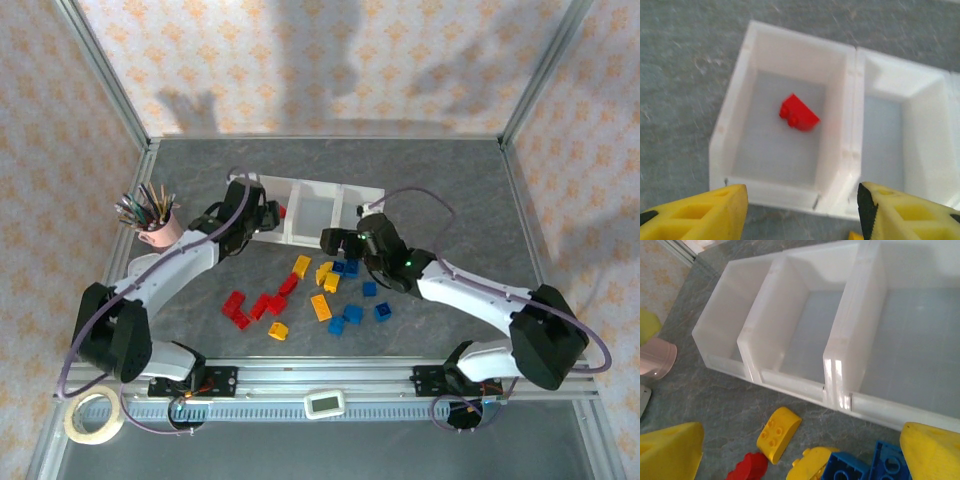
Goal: Sort the legos into containers by color
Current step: Pick up the lego from the middle-left of the table.
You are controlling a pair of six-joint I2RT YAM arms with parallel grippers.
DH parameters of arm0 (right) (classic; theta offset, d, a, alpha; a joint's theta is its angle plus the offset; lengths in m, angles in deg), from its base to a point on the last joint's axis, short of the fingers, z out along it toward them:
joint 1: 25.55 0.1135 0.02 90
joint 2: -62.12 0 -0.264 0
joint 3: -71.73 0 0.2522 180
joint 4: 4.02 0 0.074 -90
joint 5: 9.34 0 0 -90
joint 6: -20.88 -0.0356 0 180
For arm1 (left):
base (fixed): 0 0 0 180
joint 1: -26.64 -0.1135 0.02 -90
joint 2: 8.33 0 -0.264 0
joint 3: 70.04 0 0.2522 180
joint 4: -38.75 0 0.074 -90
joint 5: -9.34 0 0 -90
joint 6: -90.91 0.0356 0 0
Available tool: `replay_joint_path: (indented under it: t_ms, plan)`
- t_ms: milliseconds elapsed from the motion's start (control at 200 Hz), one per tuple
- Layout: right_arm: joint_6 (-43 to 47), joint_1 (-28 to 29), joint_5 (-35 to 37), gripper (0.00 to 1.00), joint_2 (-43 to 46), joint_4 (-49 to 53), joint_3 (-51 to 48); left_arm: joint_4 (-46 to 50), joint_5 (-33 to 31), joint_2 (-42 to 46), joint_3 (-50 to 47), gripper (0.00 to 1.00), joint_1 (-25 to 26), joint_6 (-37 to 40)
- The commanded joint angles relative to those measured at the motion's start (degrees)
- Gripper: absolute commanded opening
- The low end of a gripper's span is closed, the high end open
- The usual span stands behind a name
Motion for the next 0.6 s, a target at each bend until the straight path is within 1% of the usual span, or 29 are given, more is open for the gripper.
replay_joint_path:
  t_ms: [0,55,195,245,275,340,435,596]
  plan:
    - [-2.57,0.8,-1.64,1.0,1.8,0.16,-3.35,1.06,0.88,3.56,-3.85,0.64,3.39,-1.57]
    - [-3.48,1.1,-2.16,1.0,2.68,-0.79,-5.08,0.74,0.9,5.43,-6.26,0.64,5.48,-2.5]
    - [-5.57,1.47,-4.09,1.0,7.16,-6.83,-11.75,-0.56,4.03,8.41,-11.13,0.64,9.87,-3.53]
    - [-5.85,1.52,-4.1,1.0,7.52,-8.2,-13.67,-0.54,4.84,8.69,-12.15,0.64,11.07,-3.67]
    - [-5.82,1.54,-4.18,1.0,9.25,-8.89,-14.64,-0.4,5.4,8.47,-12.67,0.63,11.76,-3.88]
    - [-5.85,1.56,-4.05,1.0,10.03,-9.76,-16.46,-0.75,6.59,7.83,-13.84,0.64,13.51,-3.92]
    - [-6.27,1.56,-4.45,1.0,10.16,-10.88,-18.34,-0.56,6.28,6.06,-14.6,0.64,15.48,-3.47]
    - [-6.02,1.82,-5.22,1.0,10.35,-12.47,-19.11,-0.09,4.2,2.01,-14.37,0.64,16.06,-3.25]
